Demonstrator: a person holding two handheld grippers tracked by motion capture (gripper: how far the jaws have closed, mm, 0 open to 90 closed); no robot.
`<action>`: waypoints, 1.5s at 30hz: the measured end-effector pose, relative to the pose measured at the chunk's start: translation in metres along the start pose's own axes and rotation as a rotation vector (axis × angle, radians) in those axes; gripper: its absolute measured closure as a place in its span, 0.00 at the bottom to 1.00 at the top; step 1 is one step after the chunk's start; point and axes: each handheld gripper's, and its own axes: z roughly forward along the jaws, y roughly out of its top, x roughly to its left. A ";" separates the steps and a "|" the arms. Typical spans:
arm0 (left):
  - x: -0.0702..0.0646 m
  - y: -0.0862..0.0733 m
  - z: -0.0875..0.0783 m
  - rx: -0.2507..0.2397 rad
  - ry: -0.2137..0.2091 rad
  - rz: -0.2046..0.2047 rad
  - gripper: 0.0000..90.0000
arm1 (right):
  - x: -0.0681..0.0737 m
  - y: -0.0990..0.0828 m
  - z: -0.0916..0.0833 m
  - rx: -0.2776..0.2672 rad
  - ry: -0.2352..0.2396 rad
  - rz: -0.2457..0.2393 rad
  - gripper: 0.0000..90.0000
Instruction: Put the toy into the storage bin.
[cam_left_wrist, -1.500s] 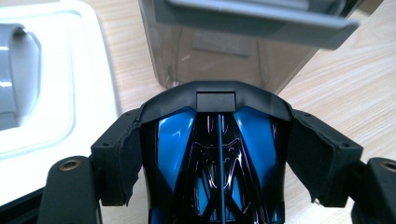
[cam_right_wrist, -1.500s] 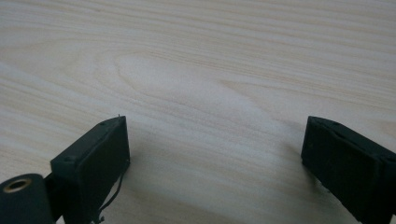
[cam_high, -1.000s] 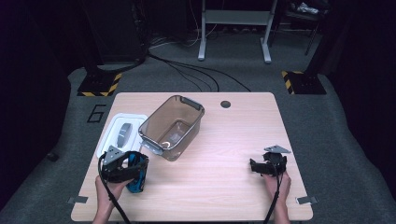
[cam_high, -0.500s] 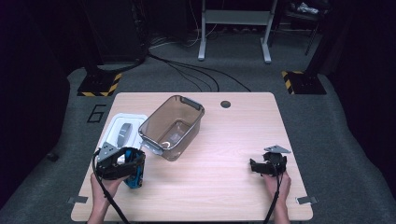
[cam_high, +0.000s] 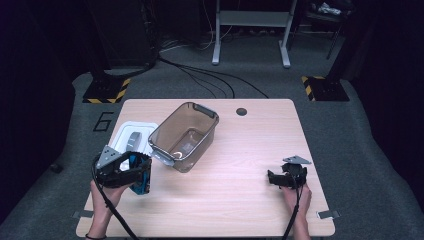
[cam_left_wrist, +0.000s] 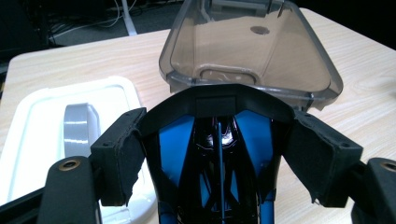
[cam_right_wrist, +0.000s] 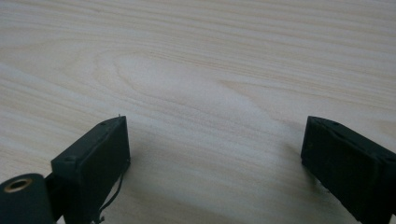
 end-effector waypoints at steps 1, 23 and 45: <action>0.000 0.000 0.000 0.000 0.000 0.000 0.28 | 0.000 0.000 0.000 0.000 0.000 0.000 0.08; -0.001 0.046 -0.007 -0.052 -0.042 0.043 0.28 | 0.000 0.000 0.000 -0.001 0.004 0.002 0.08; -0.013 0.100 0.001 -0.086 -0.086 0.123 0.28 | 0.000 0.000 0.000 0.000 0.005 0.002 0.08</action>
